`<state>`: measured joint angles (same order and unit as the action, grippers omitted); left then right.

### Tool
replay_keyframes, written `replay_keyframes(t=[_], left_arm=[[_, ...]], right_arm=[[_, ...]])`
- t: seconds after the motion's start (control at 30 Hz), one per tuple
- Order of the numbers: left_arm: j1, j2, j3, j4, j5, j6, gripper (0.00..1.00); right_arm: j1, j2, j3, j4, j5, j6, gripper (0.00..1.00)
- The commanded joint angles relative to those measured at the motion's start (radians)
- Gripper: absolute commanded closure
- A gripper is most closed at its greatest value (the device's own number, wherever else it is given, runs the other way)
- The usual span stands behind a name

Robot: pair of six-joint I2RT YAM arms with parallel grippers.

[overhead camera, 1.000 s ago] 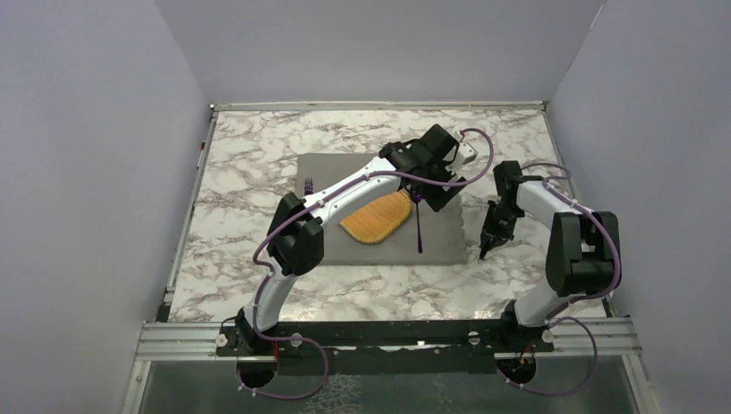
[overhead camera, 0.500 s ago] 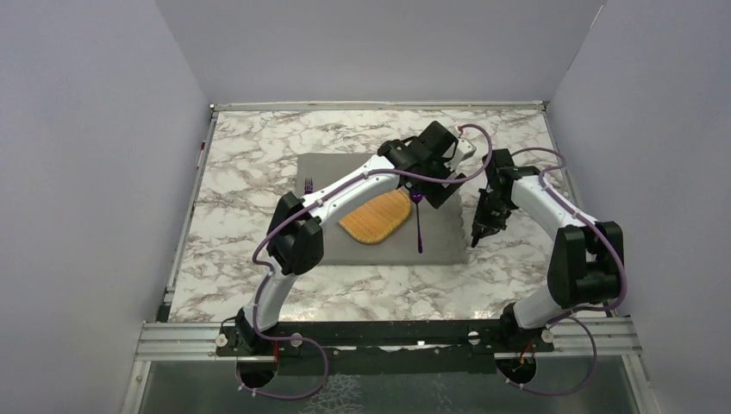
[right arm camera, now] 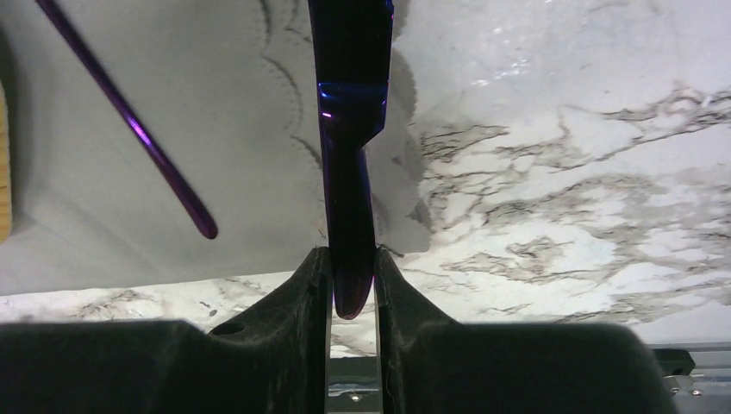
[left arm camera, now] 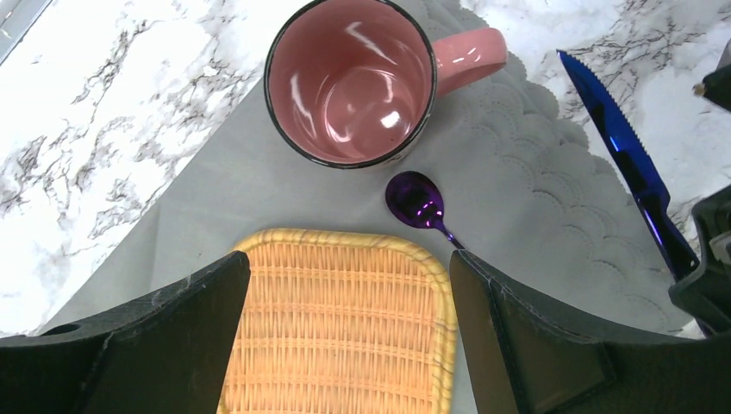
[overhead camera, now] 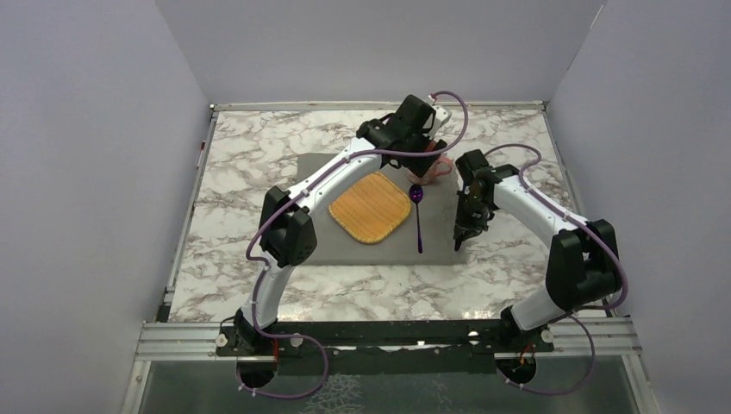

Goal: Set the dinner table for one person

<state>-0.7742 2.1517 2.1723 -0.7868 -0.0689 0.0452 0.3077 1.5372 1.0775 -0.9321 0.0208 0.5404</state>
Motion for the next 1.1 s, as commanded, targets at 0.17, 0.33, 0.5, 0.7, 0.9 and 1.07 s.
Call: replay_keyframes(t=[0.17, 0.33, 0.5, 0.7, 0.9, 1.07], left_arm=[[0.029, -0.022, 0.051, 0.009, -0.062, -0.011, 0.1], [0.05, -0.025, 0.054, 0.008, -0.066, -0.011, 0.1], [0.067, -0.031, 0.053, 0.009, -0.068, -0.013, 0.1], [0.081, -0.033, 0.047, 0.009, -0.056, -0.017, 0.1], [0.092, -0.034, 0.047, 0.008, -0.049, -0.019, 0.1], [0.099, -0.033, 0.044, 0.008, -0.044, -0.019, 0.1]], right_arm=[[0.122, 0.072, 0.057, -0.014, -0.001, 0.079, 0.99], [0.164, 0.113, 0.072, 0.0, -0.006, 0.093, 0.99], [0.191, 0.164, 0.101, -0.004, 0.011, 0.086, 0.99], [0.213, 0.216, 0.143, -0.008, 0.021, 0.079, 0.99], [0.224, 0.247, 0.156, -0.002, 0.019, 0.085, 0.99], [0.224, 0.26, 0.15, 0.001, 0.016, 0.087, 0.99]])
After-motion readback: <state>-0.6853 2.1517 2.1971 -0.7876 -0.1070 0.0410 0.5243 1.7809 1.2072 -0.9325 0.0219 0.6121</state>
